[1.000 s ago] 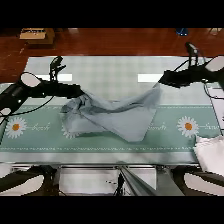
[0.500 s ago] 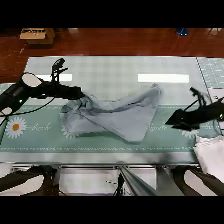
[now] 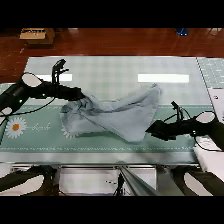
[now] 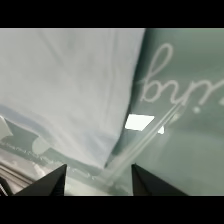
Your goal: Fold the shirts.
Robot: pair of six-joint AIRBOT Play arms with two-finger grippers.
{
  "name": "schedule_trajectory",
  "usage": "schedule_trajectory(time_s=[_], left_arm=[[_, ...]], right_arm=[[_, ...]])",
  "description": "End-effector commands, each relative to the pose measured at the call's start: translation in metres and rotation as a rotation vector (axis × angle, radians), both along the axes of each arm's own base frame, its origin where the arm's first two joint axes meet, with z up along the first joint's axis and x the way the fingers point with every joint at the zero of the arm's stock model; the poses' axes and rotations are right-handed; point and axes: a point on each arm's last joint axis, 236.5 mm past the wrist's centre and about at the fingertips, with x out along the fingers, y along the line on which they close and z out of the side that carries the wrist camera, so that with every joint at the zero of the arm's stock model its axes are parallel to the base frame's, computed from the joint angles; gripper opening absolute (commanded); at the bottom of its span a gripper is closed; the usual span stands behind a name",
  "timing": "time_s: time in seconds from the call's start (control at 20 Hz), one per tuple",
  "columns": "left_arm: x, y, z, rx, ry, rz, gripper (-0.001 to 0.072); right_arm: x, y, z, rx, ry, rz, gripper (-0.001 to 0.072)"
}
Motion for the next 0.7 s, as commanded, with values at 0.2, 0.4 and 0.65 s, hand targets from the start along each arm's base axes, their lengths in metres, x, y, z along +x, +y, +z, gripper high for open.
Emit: schedule_trajectory(time_s=[0.2,0.4,0.65], left_arm=[[0.000,0.000,0.000,0.000,0.001,-0.001,0.0029],[0.000,0.000,0.000,0.002,-0.003,-0.007,0.0029],[0.004,0.001,0.002,0.004,-0.019,0.003,0.0029]], right_arm=[[-0.001,0.031,-0.022,-0.099,-0.026,-0.026,0.0496],[0.003,0.030,-0.028,-0.149,-0.028,-0.069,0.0480],[0.031,0.054,-0.019,-0.090,-0.116,-0.180,0.0298]])
